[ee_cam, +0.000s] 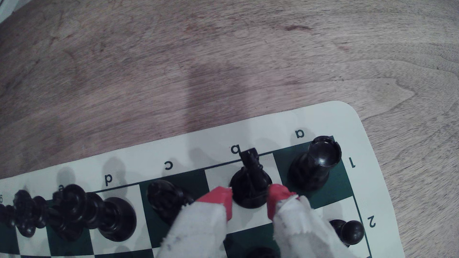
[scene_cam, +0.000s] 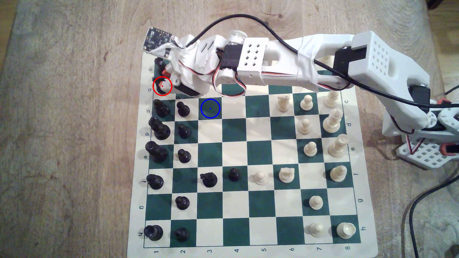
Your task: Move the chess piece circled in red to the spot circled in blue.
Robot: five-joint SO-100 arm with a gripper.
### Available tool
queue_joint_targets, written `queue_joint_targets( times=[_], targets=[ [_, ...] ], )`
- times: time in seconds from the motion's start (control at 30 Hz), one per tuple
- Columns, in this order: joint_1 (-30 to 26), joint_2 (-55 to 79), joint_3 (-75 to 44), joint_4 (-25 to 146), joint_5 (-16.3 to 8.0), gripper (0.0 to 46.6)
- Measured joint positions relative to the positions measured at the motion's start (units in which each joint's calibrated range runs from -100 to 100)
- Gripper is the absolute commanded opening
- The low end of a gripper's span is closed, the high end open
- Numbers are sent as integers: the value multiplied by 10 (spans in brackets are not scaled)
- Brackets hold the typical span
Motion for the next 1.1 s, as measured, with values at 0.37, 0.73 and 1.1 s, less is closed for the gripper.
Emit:
queue_joint_targets(
  times=[0.37,0.73,1.1],
  targets=[
    [0,33,-31,-19,0,93],
    [0,46,-38,-25,0,92],
    [-2,46,-38,-33,0,61]
  ],
)
